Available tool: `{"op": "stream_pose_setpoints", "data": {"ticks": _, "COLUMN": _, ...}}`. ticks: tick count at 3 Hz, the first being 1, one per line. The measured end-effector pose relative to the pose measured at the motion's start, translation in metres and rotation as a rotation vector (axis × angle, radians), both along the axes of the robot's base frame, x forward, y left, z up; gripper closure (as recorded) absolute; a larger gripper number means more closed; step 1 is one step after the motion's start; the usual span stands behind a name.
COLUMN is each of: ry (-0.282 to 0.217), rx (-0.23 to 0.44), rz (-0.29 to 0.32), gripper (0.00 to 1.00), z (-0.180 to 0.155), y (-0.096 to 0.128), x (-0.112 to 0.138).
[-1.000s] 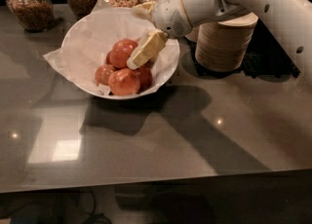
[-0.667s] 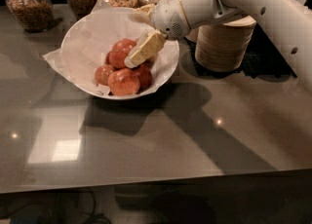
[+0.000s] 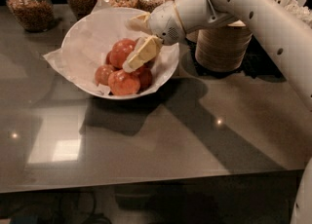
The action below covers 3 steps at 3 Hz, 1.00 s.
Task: Pick apple from white bowl
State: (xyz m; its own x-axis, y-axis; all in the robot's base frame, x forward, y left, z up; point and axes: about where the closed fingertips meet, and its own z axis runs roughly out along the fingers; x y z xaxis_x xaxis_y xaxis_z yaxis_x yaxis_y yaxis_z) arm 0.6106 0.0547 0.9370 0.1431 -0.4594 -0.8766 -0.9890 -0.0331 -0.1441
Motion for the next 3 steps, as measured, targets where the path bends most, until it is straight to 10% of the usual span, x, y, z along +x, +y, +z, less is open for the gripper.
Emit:
{"op": "stream_pose_setpoints", "data": {"ticks": 2, "ry": 0.079, "rx": -0.008, "rz": 0.017, "gripper": 0.10, "z": -0.022, "y": 0.005, "x": 0.006}}
{"op": "stream_pose_setpoints", "data": {"ticks": 3, "ry": 0.093, "rx": -0.006, "rz": 0.014, "gripper": 0.29, "z": -0.025, "y": 0.006, "x": 0.007}}
